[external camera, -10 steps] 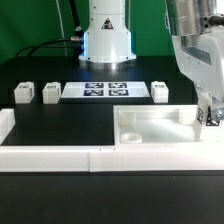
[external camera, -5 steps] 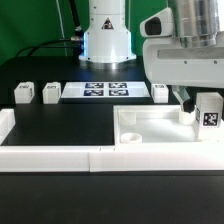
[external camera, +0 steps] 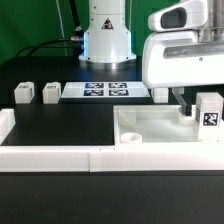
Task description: Assemble square table
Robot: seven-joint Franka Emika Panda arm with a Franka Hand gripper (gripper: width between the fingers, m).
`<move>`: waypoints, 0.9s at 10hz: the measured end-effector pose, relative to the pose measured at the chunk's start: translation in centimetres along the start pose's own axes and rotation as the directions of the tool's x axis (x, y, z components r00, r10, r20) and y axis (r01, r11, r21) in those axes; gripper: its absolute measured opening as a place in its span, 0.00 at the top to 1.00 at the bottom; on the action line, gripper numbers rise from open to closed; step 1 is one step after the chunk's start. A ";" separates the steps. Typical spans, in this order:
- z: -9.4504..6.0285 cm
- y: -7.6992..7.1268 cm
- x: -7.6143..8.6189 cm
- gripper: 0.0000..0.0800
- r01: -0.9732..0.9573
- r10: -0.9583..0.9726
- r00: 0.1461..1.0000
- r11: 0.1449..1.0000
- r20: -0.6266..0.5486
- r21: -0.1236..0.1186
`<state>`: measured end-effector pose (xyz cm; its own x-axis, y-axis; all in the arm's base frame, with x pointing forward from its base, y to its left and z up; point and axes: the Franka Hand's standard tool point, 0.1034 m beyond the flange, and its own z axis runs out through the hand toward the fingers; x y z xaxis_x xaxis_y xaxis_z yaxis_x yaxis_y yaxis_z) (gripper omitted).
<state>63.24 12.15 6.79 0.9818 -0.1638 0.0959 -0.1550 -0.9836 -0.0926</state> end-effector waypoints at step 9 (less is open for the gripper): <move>0.2 1.0 0.0 0.63 -0.784 0.784 0.620 0.620 0.037 0.006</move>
Offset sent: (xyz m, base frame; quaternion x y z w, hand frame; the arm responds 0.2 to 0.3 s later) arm 0.0000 0.0000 0.0000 0.0000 0.0000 0.1938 0.9810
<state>63.12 11.15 6.54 0.4914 -0.8695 -0.0501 -0.8656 -0.4811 -0.1389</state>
